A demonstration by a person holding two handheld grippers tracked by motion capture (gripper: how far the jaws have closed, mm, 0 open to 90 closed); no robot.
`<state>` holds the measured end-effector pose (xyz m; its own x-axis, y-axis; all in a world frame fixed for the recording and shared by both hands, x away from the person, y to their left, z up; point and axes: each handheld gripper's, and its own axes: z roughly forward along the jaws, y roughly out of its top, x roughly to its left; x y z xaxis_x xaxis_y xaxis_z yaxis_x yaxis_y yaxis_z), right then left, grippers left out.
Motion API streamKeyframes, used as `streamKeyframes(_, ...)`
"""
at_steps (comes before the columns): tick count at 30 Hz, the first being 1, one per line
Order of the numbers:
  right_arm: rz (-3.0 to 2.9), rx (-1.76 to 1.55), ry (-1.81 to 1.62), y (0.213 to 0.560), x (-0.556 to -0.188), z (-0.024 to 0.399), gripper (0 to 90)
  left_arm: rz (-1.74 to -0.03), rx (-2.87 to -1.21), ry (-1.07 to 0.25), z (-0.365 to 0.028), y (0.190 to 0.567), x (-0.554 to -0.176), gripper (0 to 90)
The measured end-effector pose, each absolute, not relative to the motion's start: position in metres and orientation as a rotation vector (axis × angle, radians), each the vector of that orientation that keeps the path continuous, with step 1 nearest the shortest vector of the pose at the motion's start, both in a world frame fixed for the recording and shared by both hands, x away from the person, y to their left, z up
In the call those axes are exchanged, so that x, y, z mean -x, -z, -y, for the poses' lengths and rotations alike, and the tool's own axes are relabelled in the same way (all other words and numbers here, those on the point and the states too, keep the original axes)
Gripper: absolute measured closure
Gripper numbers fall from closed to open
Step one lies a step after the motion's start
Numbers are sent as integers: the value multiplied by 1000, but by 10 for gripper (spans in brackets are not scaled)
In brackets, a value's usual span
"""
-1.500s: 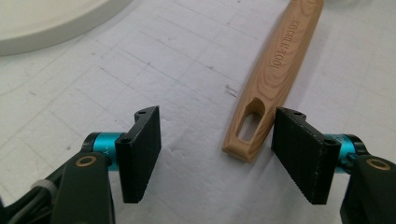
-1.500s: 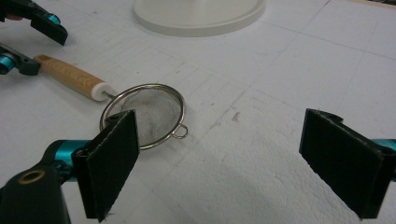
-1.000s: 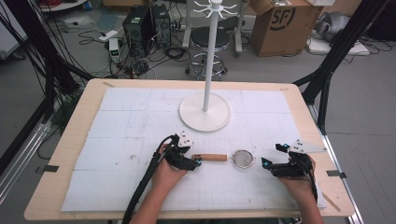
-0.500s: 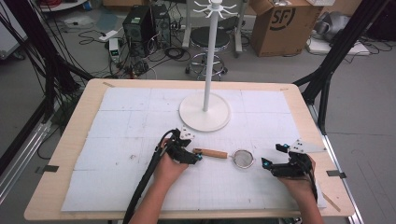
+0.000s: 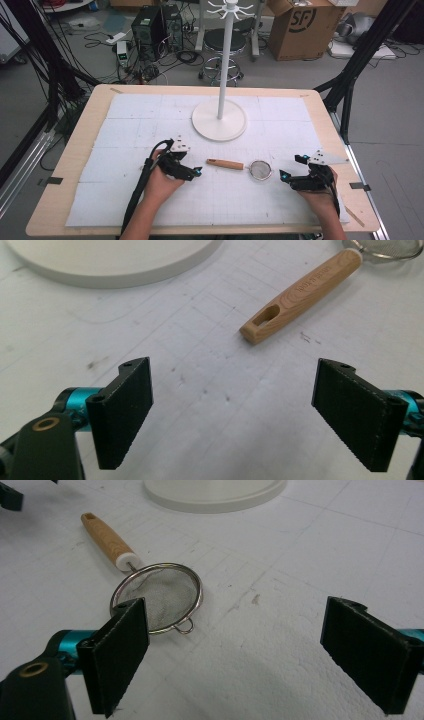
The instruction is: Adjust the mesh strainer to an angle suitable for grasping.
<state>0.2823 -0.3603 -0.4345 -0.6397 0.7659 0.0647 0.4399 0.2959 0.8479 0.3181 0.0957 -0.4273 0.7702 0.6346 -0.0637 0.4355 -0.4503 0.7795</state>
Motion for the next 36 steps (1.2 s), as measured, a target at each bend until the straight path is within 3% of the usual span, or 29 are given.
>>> streamKeyframes(10, -2228, -1068, -1267, 435, -284, 354, 112, -831, -2008, -292, -145, 421, -302, 164)
streamKeyframes(23, -2240, -1063, -1268, 435, -284, 350, 112, -742, -1925, -224, -169, 406, -299, 83)
streamKeyframes(36, -2268, -1065, -1256, 439, -284, 349, 112, -695, -1873, -239, -187, 395, -298, 16)
